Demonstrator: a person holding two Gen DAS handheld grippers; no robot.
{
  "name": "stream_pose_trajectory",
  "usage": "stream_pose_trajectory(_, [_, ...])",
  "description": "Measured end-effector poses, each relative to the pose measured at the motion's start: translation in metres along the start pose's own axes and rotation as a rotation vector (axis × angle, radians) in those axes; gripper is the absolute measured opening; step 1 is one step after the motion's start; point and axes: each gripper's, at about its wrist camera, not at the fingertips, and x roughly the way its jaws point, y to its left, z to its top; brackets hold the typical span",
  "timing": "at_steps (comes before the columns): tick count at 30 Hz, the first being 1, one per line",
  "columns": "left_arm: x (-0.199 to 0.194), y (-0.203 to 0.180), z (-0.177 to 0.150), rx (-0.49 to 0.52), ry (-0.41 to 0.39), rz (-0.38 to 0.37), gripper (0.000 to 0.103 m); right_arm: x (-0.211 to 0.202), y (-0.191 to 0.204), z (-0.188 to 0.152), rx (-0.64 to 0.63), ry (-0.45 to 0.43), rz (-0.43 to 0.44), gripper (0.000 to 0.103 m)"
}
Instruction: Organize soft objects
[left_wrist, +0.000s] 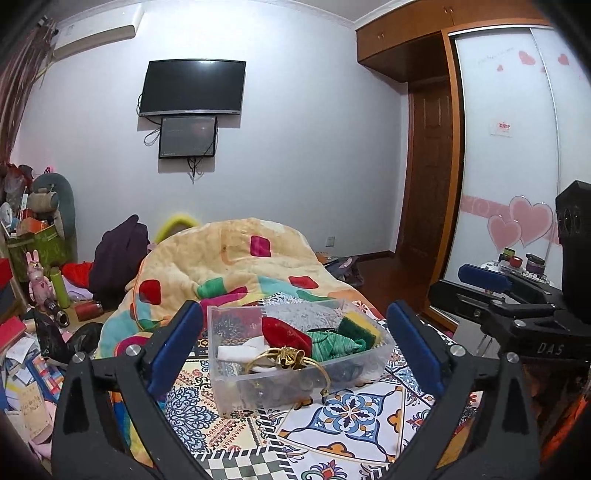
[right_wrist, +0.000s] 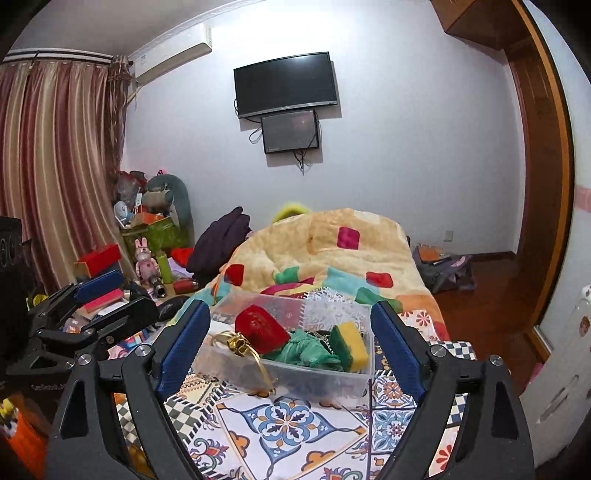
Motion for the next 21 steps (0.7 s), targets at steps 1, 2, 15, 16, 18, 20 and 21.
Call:
stream_pose_trajectory(1, [0.0007,0.0007,-0.0003,-0.003,0.002,0.001,0.101,0.0002,0.0,-0.0005,0.001,0.001,0.0,0.087])
stream_pose_trajectory(2, [0.0014,0.0012,-0.0008,-0.004,0.003,0.003,0.101,-0.0001,0.0,-0.0011,0.002,0.001,0.002,0.087])
stream_pose_trajectory(15, [0.0059,0.004,-0.0042,-0.009,0.013,0.006,0.101,-0.0027,-0.0002,-0.0025,0.002,0.003,0.013,0.087])
stream_pose_trajectory(16, [0.0059,0.0039,-0.0042,-0.009,0.013,0.006,0.101,-0.0025,-0.0001,-0.0028,0.001,0.003,0.013,0.087])
stream_pose_trajectory(18, [0.0058,0.0038,-0.0039,-0.008,0.013,0.007,0.101,-0.0034,0.0013,-0.0025,0.001,0.001,0.012,0.087])
stream_pose_trajectory(20, [0.0058,0.0038,-0.0038,-0.008,0.013,0.007,0.101,-0.0037,0.0013,-0.0027,0.002,0.001,0.013,0.087])
stream_pose_trajectory(21, [0.0059,0.0037,-0.0038,-0.008,0.013,0.007,0.101,-0.0035,0.0011,-0.003,0.002,0.001,0.013,0.087])
